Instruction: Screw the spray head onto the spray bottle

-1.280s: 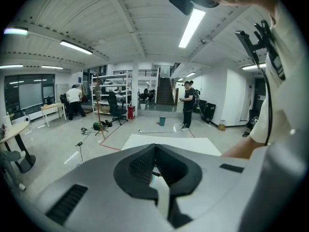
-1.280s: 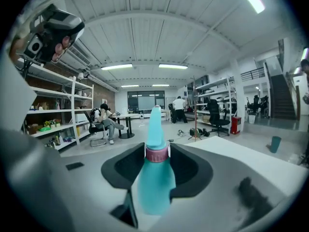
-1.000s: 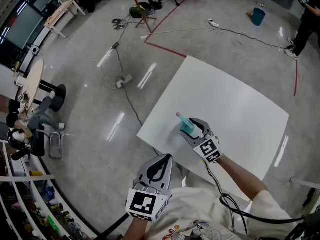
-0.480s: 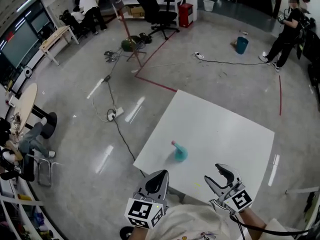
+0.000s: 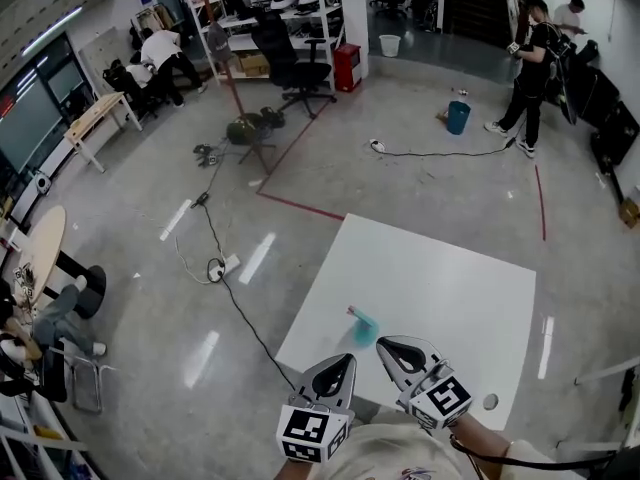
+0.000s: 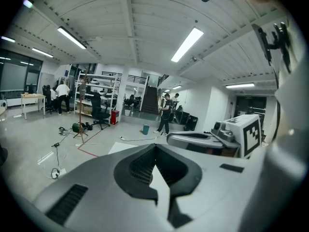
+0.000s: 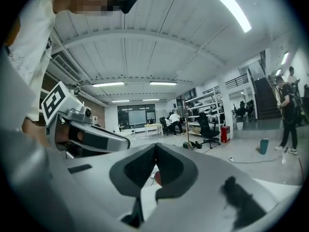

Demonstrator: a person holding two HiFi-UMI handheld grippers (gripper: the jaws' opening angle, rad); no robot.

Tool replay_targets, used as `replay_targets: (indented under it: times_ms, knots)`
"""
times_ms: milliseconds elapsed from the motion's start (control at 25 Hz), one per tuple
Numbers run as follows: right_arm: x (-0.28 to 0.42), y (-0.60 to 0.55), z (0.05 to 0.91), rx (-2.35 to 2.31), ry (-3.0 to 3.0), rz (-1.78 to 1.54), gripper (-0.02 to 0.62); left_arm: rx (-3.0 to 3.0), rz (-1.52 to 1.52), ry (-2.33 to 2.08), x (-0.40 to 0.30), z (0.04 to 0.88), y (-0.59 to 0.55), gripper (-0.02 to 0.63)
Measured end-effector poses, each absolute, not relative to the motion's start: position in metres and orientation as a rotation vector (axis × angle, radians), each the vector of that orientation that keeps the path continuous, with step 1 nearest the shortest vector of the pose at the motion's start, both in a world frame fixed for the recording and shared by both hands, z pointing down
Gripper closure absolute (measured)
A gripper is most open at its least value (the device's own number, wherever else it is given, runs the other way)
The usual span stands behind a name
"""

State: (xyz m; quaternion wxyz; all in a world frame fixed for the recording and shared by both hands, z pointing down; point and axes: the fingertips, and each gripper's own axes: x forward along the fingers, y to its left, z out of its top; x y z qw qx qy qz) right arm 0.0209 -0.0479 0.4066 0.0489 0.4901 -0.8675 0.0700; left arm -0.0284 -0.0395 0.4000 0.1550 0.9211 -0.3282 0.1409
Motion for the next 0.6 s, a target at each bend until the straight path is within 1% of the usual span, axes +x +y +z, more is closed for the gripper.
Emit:
replay_targets:
  times_ms: [160, 440, 600]
  knots:
    - [0.01, -0.044, 0.41, 1.472, -2.615, 0.211, 0.586, 2.654, 0.407, -0.906, -0.036, 0.405, -0.029, 0.6]
    - [-0.013, -0.035, 0.413, 1.453, -2.653, 0.359, 0.588, 2.642, 0.353, -0.915, -0.07, 0.407, -0.023, 0.6]
    - [-0.028, -0.035, 0.416, 1.439, -2.672, 0.376, 0.588, 2.658, 0.355, -0.917, -0.081, 0.409, -0.027, 0.6]
